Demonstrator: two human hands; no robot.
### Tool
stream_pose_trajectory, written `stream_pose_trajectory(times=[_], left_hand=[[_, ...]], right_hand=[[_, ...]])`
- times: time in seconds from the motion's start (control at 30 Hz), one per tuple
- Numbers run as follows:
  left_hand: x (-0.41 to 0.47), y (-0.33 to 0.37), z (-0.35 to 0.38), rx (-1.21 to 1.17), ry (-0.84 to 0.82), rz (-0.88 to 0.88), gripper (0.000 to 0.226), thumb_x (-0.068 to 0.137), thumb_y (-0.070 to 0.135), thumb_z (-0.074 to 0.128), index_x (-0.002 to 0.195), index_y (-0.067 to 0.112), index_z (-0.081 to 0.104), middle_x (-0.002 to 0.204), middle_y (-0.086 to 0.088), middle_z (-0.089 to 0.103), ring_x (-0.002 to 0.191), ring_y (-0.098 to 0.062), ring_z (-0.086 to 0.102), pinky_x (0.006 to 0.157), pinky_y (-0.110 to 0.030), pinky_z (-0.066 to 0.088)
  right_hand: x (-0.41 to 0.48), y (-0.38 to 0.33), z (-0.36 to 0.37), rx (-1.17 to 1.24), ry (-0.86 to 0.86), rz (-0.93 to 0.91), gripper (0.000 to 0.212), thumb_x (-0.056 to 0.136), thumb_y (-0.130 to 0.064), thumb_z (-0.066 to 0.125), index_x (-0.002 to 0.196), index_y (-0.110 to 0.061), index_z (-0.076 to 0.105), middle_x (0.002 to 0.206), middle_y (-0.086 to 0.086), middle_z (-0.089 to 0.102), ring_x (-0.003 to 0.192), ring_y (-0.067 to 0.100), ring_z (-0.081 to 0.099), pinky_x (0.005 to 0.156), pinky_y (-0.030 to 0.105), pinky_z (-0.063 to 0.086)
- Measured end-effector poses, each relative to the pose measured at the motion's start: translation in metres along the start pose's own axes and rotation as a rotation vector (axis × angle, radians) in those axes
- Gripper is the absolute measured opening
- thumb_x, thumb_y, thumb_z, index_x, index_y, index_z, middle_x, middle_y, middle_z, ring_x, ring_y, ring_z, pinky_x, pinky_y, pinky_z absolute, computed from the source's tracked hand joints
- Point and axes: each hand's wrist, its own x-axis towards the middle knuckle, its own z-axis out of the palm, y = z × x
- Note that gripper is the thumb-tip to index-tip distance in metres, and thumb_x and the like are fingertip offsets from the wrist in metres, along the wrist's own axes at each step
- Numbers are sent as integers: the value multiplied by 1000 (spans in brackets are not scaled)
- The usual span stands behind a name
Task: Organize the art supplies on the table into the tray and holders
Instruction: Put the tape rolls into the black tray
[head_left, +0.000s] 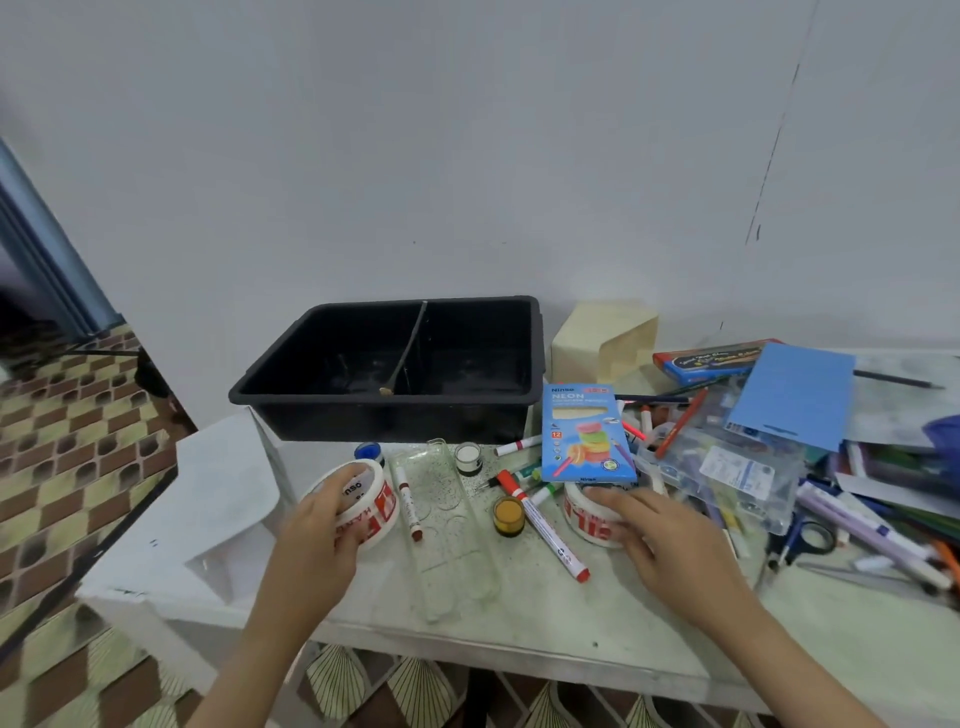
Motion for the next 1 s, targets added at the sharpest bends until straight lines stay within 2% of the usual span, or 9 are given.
stream_pose_trajectory(times=[0.13, 0.23, 0.43, 0.5, 0.6, 0.67, 0.73, 0.87, 1.0], left_hand=[[-1, 8, -9, -31, 38, 106, 61, 78, -3, 68, 130, 22, 48, 111, -2, 62, 97, -16, 54, 80, -28, 47], [4, 10, -17, -24, 64, 186, 62, 77, -1, 71, 129, 23, 48, 109, 7, 59, 95, -12, 55, 81, -27, 47], [31, 16, -38, 86, 104, 369, 51, 70, -4, 77, 118, 6, 64, 100, -5, 70, 90, -9, 55, 83, -25, 46], [43, 18, -46, 107, 103, 341, 48, 72, -2, 76, 117, 7, 65, 100, -6, 70, 90, -8, 53, 84, -26, 44], [64, 20, -59, 82, 105, 213, 44, 80, 6, 71, 122, 12, 62, 107, -4, 67, 94, -9, 51, 84, -23, 42], [81, 19, -67, 54, 110, 166, 44, 84, 9, 67, 126, 16, 59, 108, 0, 62, 94, -9, 49, 81, -17, 39], [100, 17, -74, 63, 100, 140, 45, 85, 10, 65, 128, 21, 57, 112, 1, 59, 97, -9, 47, 82, -18, 39], [142, 8, -80, 90, 59, 81, 45, 87, 6, 62, 129, 20, 56, 128, -6, 58, 116, -22, 52, 98, -34, 43], [188, -19, -74, 115, -5, 33, 47, 88, 3, 58, 132, 18, 54, 132, -12, 55, 121, -28, 50, 101, -34, 41]], right_hand=[[6, -12, -11, 110, 37, 19, 45, 83, -12, 64, 119, -38, 57, 99, -15, 62, 74, -7, 48, 54, 6, 33], [14, -25, -21, 131, 73, 13, 37, 84, -20, 54, 116, -40, 57, 98, -16, 62, 75, -9, 48, 56, 4, 28], [47, -59, -38, 193, 133, -73, 34, 87, -20, 49, 113, -38, 62, 91, -17, 58, 76, -5, 49, 60, 7, 32], [64, -73, -47, 217, 107, -46, 34, 88, -18, 51, 112, -40, 63, 85, -16, 57, 73, -3, 49, 56, 10, 31], [91, -90, -59, 346, -15, 1, 36, 85, -14, 59, 108, -42, 63, 73, -20, 53, 69, -7, 50, 55, 9, 37], [112, -98, -63, 429, -93, 3, 39, 85, -14, 59, 112, -42, 59, 79, -24, 55, 66, -13, 51, 54, 7, 39], [135, -104, -60, 450, -143, -3, 41, 86, -16, 60, 119, -39, 55, 82, -23, 54, 66, -18, 50, 53, 7, 39], [189, -114, -37, 323, -104, -48, 33, 84, -20, 61, 114, -33, 61, 79, -27, 49, 71, -18, 47, 60, 3, 33], [239, -115, -2, 275, -56, -33, 30, 81, -14, 60, 109, -26, 60, 92, -18, 53, 68, -11, 42, 62, 2, 31]])
